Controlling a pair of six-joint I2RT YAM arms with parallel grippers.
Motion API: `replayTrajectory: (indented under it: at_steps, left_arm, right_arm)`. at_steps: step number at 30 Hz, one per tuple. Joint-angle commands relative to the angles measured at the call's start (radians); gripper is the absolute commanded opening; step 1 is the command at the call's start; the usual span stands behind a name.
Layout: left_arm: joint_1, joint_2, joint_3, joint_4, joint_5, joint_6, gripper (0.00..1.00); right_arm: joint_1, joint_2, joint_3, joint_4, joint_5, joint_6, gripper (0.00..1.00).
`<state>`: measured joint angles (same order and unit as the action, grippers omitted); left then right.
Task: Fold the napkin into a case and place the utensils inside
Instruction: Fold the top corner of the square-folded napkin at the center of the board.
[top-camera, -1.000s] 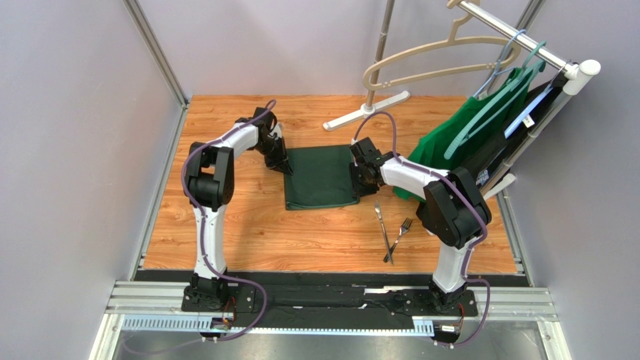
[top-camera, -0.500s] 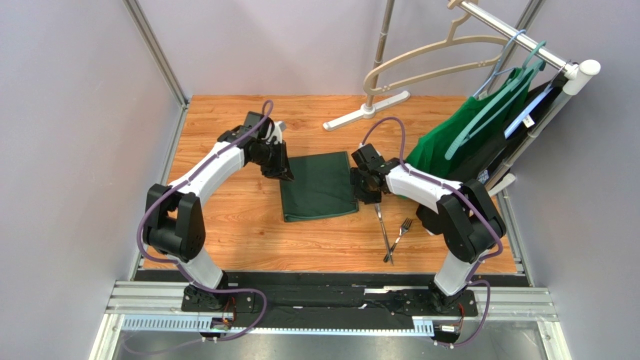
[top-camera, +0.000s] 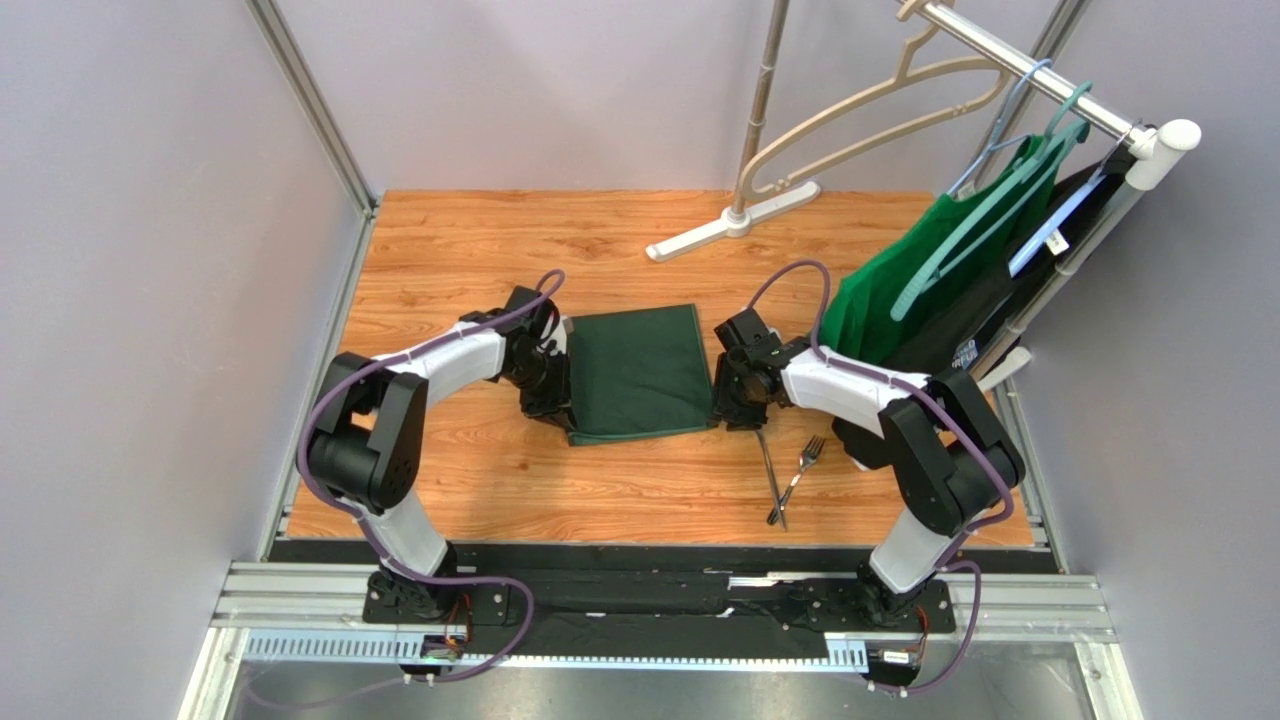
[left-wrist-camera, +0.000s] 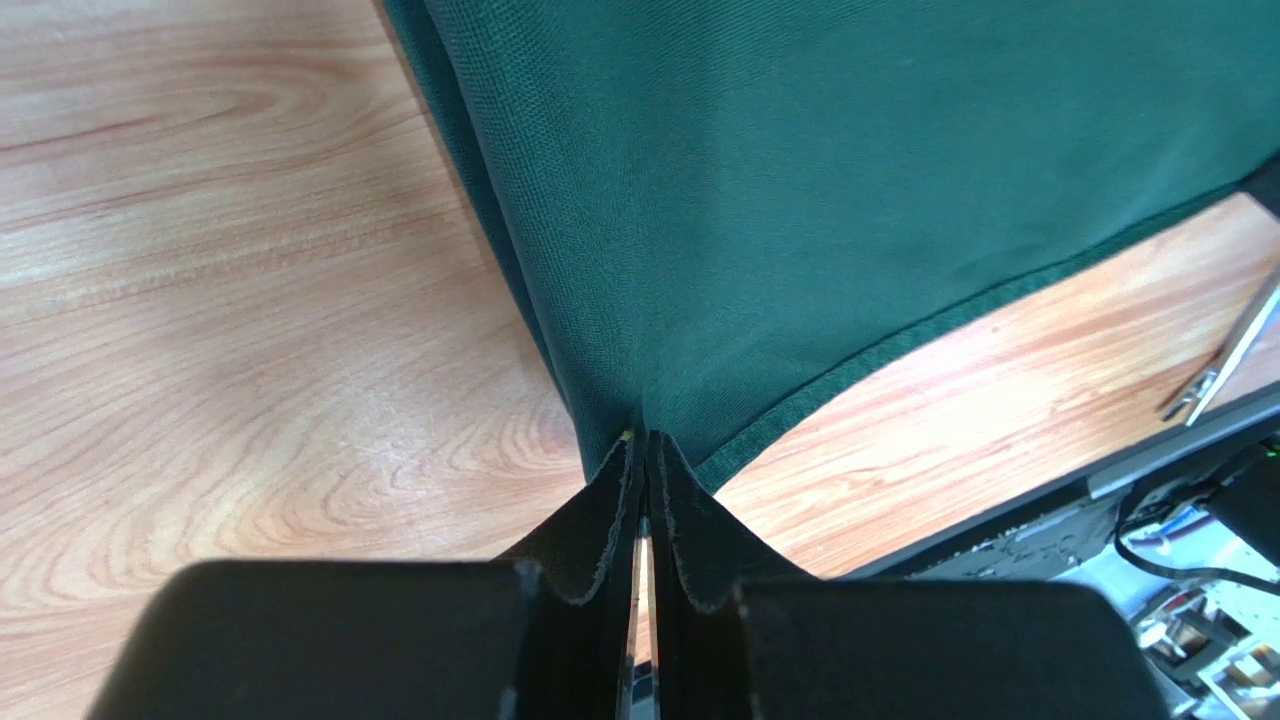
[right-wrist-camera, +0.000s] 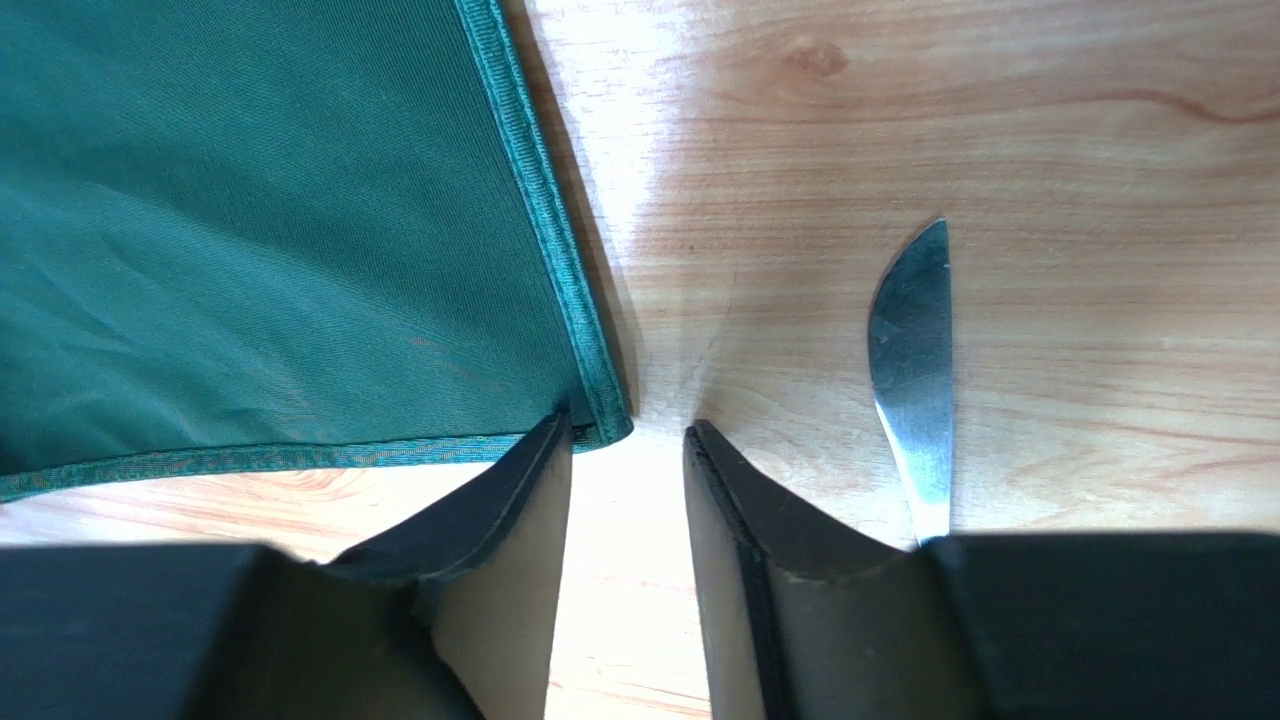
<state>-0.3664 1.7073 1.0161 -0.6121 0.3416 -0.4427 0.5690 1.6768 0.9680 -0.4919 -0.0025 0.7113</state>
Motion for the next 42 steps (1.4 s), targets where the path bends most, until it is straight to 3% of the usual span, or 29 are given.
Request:
replayTrajectory:
  at_steps: [1, 8, 9, 12, 16, 21, 30, 38, 42]
  left_arm:
    - [-0.008, -0.069, -0.005, 0.044, 0.019, -0.011, 0.1]
    - [-0.02, -0.058, -0.01, 0.046, 0.01, -0.019, 0.1]
    - [-0.026, -0.058, -0.01, 0.048, 0.007, -0.021, 0.1]
    - [-0.031, -0.077, -0.008, 0.045, 0.008, -0.027, 0.11]
    - [-0.029, -0.097, 0.054, 0.002, 0.005, -0.016, 0.18]
    - [-0.031, -0.051, 0.108, -0.002, 0.077, -0.028, 0.17]
    - [-0.048, -0.037, -0.052, 0.106, 0.091, -0.068, 0.12]
    - [-0.048, -0.079, -0.077, 0.106, 0.014, -0.062, 0.11]
    - [-0.011, -0.198, -0.079, 0.118, 0.045, -0.125, 0.25]
  right_arm:
    - [-0.009, -0.037, -0.023, 0.056, -0.019, 0.033, 0.36]
    - [-0.015, -0.042, -0.026, 0.079, -0.04, 0.028, 0.17]
    - [-0.015, -0.045, -0.026, 0.081, -0.037, 0.024, 0.09]
    - [-0.015, -0.06, -0.012, 0.058, -0.022, 0.011, 0.0]
    - [-0.014, -0.086, 0.006, 0.015, -0.005, -0.004, 0.0]
    - [-0.012, -0.107, 0.031, -0.017, -0.036, -0.018, 0.0]
    - [0.009, -0.062, 0.141, 0.027, -0.08, -0.084, 0.0]
    - [0.046, 0.2, 0.435, 0.055, -0.162, -0.153, 0.0]
    - [0.075, 0.329, 0.609, 0.018, -0.208, -0.208, 0.0]
